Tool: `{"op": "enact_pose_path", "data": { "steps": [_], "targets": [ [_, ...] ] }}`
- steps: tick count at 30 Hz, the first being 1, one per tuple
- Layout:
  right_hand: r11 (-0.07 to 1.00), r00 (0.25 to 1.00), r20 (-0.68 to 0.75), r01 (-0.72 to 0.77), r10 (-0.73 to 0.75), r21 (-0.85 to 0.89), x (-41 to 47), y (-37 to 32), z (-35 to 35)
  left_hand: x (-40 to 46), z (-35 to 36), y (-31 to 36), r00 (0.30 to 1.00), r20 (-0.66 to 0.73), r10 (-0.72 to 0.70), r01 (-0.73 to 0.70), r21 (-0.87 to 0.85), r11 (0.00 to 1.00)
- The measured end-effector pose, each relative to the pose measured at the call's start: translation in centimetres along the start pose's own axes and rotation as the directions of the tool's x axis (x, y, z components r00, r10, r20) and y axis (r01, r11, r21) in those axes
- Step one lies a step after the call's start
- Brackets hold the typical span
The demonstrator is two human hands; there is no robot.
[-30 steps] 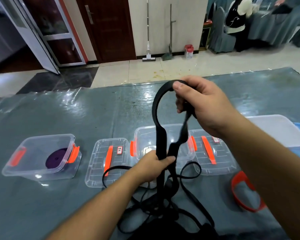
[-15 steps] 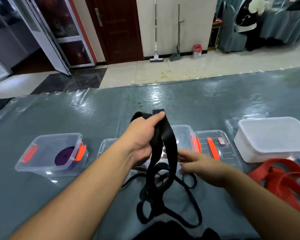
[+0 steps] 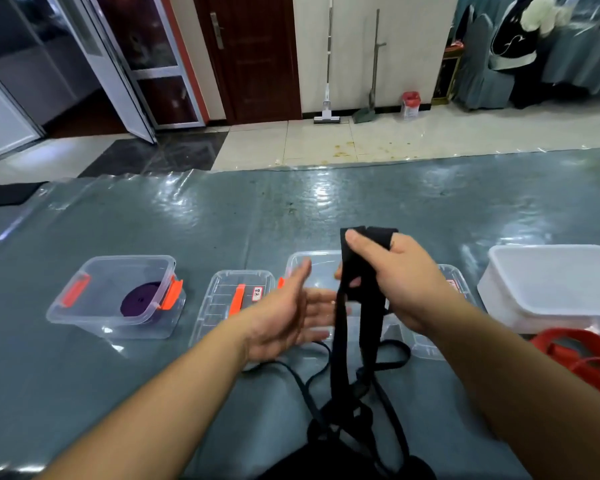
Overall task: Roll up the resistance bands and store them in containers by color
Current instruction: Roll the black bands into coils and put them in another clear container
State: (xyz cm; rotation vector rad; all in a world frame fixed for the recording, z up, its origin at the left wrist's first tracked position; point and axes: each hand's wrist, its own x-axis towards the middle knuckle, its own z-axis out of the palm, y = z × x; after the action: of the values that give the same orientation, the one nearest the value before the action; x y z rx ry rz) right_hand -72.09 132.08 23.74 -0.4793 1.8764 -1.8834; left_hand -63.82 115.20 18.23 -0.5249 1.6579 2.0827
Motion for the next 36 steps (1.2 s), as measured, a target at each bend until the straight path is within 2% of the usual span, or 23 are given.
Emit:
{"op": "enact_pose_path", "data": {
  "steps": [3, 5, 6, 9, 10, 14, 17, 19, 21, 24, 26, 30, 32, 34, 36],
  "targets": [
    [0.981, 0.997, -0.051, -0.045, 0.056, 0.188, 0.5, -2.5, 0.3, -0.5, 0.6, -4.1, 0.991, 0.098, 0.088, -0.101, 0.139, 0.985],
    [0.943, 0.996, -0.034, -0.062, 0.077, 0.326, 0.8, -4.0, 0.5, -0.5, 1.1, -5.5, 0.976, 0.185, 0.114, -0.155, 0.224, 0.962],
    [0.919, 0.995, 0.002, -0.091, 0.098, 0.383, 0.9, -4.7, 0.7, -0.3, 1.6, -5.8, 0.977, 0.177, 0.119, -0.165, 0.273, 0.948],
    [0.871, 0.981, 0.103, -0.193, 0.164, 0.453, 1.0, -6.3, 1.0, 0.4, 2.8, -5.1, 0.971, -0.044, 0.235, -0.191, 0.446, 0.874],
    [0.857, 0.977, 0.115, -0.211, 0.178, 0.469, 1.0, -6.7, 1.1, 0.6, 2.9, -4.9, 0.963, -0.078, 0.259, -0.187, 0.496, 0.848],
    [0.817, 0.972, 0.111, -0.233, 0.206, 0.528, 1.2, -7.3, 0.6, 0.9, 2.8, -4.0, 0.971, -0.080, 0.224, -0.137, 0.580, 0.803],
    [0.800, 0.978, 0.098, -0.207, 0.184, 0.564, 1.5, -7.6, -0.8, 0.5, 2.1, -2.8, 0.965, -0.087, 0.247, -0.181, 0.457, 0.871],
    [0.808, 0.984, 0.098, -0.176, 0.146, 0.562, 1.8, -7.5, -1.8, 0.1, 1.9, -1.8, 0.949, -0.148, 0.278, -0.232, 0.268, 0.935],
    [0.830, 0.985, 0.118, -0.168, 0.125, 0.532, 2.1, -7.0, -2.7, -0.2, 2.0, -0.7, 0.928, -0.217, 0.301, -0.297, 0.051, 0.953],
    [0.877, 0.974, 0.141, -0.221, 0.177, 0.426, 2.4, -5.1, -3.8, -0.7, 2.6, 2.0, 0.893, -0.280, 0.351, -0.404, -0.160, 0.900],
    [0.870, 0.957, 0.146, -0.290, 0.252, 0.399, 2.4, -3.3, -4.2, -1.6, 3.1, 4.5, 0.882, -0.281, 0.377, -0.452, -0.282, 0.847],
    [0.848, 0.906, 0.215, -0.418, 0.364, 0.326, 1.6, 0.9, -3.6, -3.5, 3.9, 9.0, 0.839, -0.298, 0.456, -0.537, -0.311, 0.784],
    [0.845, 0.903, 0.258, -0.417, 0.343, 0.336, 1.0, 2.8, -2.3, -3.7, 4.4, 10.5, 0.840, -0.308, 0.446, -0.536, -0.353, 0.767],
    [0.823, 0.923, 0.278, -0.369, 0.267, 0.432, 0.4, 4.1, -0.7, -3.1, 5.1, 11.3, 0.854, -0.325, 0.405, -0.516, -0.447, 0.730],
    [0.823, 0.943, 0.259, -0.314, 0.211, 0.473, 0.1, 4.9, 0.5, -2.2, 5.6, 11.5, 0.844, -0.389, 0.368, -0.528, -0.486, 0.697]
  ]
}}
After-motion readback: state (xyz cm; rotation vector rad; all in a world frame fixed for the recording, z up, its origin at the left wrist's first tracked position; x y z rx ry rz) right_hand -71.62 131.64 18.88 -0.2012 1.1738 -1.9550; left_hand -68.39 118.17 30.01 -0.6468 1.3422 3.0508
